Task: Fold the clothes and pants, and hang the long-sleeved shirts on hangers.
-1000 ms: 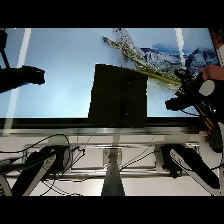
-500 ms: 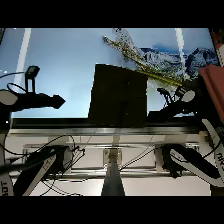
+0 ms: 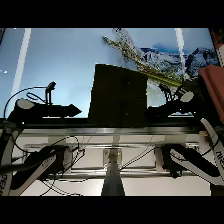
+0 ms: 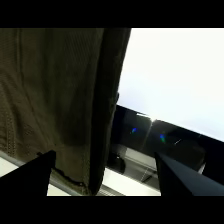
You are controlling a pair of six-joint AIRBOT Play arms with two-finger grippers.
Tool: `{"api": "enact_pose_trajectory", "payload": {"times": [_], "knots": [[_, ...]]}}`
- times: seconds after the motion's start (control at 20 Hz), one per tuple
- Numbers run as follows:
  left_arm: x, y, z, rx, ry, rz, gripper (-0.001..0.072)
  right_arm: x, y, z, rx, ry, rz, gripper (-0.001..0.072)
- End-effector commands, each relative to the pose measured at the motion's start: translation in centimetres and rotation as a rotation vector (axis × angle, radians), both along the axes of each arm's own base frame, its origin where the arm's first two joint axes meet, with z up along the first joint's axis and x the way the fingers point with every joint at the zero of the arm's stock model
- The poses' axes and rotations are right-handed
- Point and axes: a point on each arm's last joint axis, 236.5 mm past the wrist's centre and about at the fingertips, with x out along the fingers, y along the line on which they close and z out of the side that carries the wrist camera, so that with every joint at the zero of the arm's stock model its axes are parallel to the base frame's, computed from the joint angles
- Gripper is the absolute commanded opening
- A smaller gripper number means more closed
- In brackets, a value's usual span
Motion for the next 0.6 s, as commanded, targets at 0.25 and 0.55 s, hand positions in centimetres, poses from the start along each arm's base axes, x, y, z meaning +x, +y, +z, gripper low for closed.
{"api": "enact_pose_trajectory", "payload": {"times": [0.25,0.55], "knots": [[-2.7,-5.4,-5.5,-0.046,0.131,-0.171,0.0572,0.3,-0.1,-0.1,-0.006,-0.014,-0.003,0.0697],[-1.1,-6.4,-6.2,-0.053,0.112,-0.096,0.0258,-1.6,0.8,0.0,0.036,0.057,0.009,0.0664]]}}
